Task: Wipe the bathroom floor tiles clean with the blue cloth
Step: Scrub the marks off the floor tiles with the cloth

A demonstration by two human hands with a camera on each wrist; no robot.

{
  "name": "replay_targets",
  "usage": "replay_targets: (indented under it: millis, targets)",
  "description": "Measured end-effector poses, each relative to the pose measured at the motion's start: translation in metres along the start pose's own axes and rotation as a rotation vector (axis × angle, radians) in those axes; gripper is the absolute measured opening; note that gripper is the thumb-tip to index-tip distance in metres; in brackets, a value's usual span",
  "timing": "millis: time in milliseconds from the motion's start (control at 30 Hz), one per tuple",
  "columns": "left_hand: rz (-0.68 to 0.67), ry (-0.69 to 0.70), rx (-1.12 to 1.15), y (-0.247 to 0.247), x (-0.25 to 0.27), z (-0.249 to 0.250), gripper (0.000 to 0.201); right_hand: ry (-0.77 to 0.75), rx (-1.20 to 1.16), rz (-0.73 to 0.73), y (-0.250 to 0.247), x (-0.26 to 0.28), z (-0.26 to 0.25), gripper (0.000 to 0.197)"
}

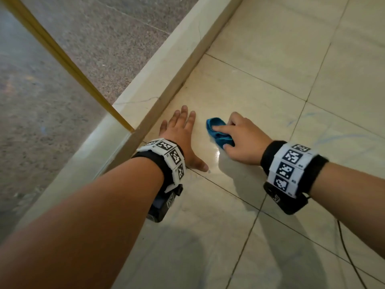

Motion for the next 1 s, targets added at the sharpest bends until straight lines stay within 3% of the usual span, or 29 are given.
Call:
replay_targets:
  millis: [67,200,367,400,533,700,867,933,1000]
  targets:
    - [-0.003,0.001,0.002,0.000,-0.001,0.000,0.150,0.028,0.000,-0.026,-0.003,-0.003,0.012,0.053]
    - [-0.009,0.002,0.010,0.001,-0.001,-0.003,0.150,0.281,-0.040,0.046,-0.015,-0.011,0.054,0.048]
    - [-0.002,0.000,-0.012,0.002,-0.003,-0.003,0.150,-0.019,-0.028,-0.037,0.012,0.021,-0.013,0.044]
    - [0.001,0.000,-0.010,0.001,-0.002,-0.003,0.150,-0.012,-0.045,-0.026,0.010,0.018,-0.009,0.044]
    - [0.009,0.000,-0.008,0.001,0.000,-0.001,0.150,0.302,-0.114,0.102,-0.005,0.002,0.050,0.042]
    - [-0.013,-0.005,-0.026,-0.001,-0.001,-0.002,0.151,-0.062,-0.062,-0.004,0.018,0.030,-0.024,0.045]
    - [-0.030,0.010,-0.014,-0.005,0.008,0.002,0.153,0.230,-0.133,0.101,0.002,0.013,0.024,0.041]
    - [-0.044,0.037,-0.055,0.005,0.013,0.004,0.154,0.151,-0.084,0.034,0.010,0.020,0.003,0.044]
    - [-0.070,0.055,-0.089,0.019,0.017,0.005,0.153,-0.033,-0.048,-0.024,0.023,0.036,-0.036,0.045]
Point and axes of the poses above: each hand's wrist, its own x-axis away from the middle knuckle, its own y-axis out of the palm, z = x × y, the point moved 9 cm from there along -x, towards the middle knuckle, and after that the axes turned 11 degrees about x, right-handed, at the moved point
